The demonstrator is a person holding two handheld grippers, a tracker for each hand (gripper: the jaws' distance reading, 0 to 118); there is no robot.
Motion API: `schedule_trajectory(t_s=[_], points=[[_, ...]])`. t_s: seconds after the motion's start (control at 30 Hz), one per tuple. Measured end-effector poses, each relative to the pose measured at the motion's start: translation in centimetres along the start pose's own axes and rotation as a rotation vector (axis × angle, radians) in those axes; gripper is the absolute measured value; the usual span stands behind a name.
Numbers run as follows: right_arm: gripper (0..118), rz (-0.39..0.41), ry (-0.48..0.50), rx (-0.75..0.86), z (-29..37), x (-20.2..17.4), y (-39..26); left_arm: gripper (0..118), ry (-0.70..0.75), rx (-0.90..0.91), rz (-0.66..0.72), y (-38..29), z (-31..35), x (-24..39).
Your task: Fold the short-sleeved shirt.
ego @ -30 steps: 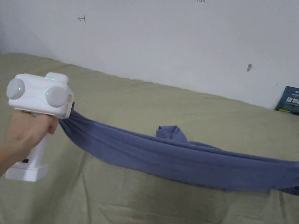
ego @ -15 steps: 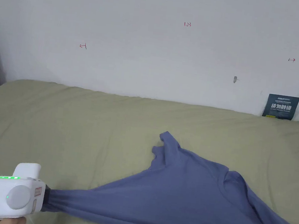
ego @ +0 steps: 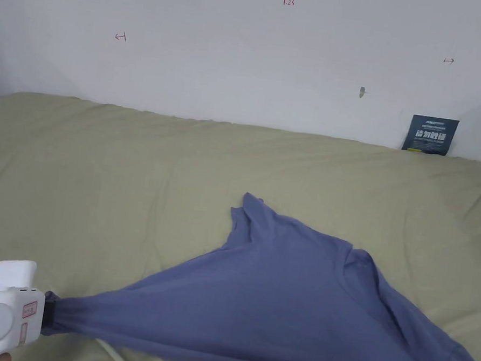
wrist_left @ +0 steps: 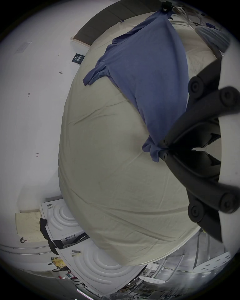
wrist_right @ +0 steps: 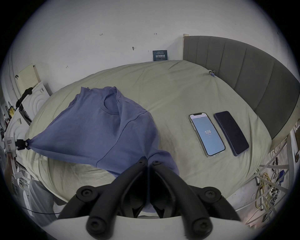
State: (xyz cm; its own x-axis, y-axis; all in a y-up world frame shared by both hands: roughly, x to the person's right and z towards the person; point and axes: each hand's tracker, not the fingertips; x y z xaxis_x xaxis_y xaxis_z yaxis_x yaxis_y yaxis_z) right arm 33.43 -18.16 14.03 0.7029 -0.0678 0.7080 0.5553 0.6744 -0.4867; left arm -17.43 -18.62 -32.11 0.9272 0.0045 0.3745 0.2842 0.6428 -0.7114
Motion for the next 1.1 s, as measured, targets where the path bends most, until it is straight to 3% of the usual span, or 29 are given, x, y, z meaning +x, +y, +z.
schedule_trajectory(t_s=[0.1, 0.13, 0.17, 0.2, 0.23, 0.3, 0.43, 0.47, 0.5, 0.53, 0.57, 0.6, 0.67, 0.83, 1.1], points=[[6, -0.012, 0.008, 0.017, 0.0, -0.4, 0.2, 2, -0.015, 0.006, 0.007, -0.4, 0.0, 0.1], [17, -0.014, 0.007, 0.024, 0.0, -0.4, 0.3, 17, -0.024, 0.01, 0.011, -0.5, 0.0, 0.1], [46, -0.01, -0.013, 0.042, 0.1, -0.6, 0.3, 52, -0.029, 0.022, 0.01, -0.8, 0.5, 0.2], [98, -0.01, -0.027, 0.062, -0.2, -0.4, 0.2, 108, -0.04, 0.037, 0.017, -0.9, 0.7, 0.2], [118, -0.013, -0.021, 0.06, -0.2, -0.4, 0.4, 118, -0.047, 0.04, 0.023, -1.0, 0.8, 0.2], [118, -0.024, -0.01, 0.128, 0.7, -0.9, 0.7, 115, -0.059, 0.152, 0.033, -0.9, 1.4, 0.0], [118, 0.003, 0.022, 0.124, 1.4, -3.2, 0.3, 112, -0.072, 0.106, 0.018, -2.0, 3.9, 0.6], [118, 0.031, 0.023, 0.13, 1.5, -3.8, 0.4, 108, -0.076, 0.124, 0.002, -2.3, 4.8, 0.9], [114, 0.054, 0.019, 0.142, 1.8, -4.6, 0.3, 92, -0.088, 0.136, -0.027, -2.5, 5.4, 1.1], [102, 0.085, 0.026, 0.166, 2.2, -5.7, -0.1, 66, -0.087, 0.157, -0.046, -2.9, 6.3, 1.5], [70, 0.107, 0.032, 0.181, 2.6, -6.6, -0.5, 22, -0.086, 0.186, -0.055, -3.3, 7.7, 2.4], [4, 0.132, 0.04, 0.211, 3.5, -8.0, -0.7, 0, -0.092, 0.203, -0.058, -3.8, 8.6, 2.7], [0, 0.181, -0.013, 0.273, 4.1, -10.5, -2.0, 0, -0.096, 0.227, -0.052, -4.8, 9.7, 3.1], [0, 0.2, 0.059, 0.345, 6.3, -15.5, -4.4, 0, -0.099, 0.29, -0.044, -6.0, 10.2, 2.6], [0, 0.258, 0.098, 0.382, 8.4, -19.4, -6.1, 0, -0.061, 0.292, -0.047, -7.9, 11.3, 1.2]])
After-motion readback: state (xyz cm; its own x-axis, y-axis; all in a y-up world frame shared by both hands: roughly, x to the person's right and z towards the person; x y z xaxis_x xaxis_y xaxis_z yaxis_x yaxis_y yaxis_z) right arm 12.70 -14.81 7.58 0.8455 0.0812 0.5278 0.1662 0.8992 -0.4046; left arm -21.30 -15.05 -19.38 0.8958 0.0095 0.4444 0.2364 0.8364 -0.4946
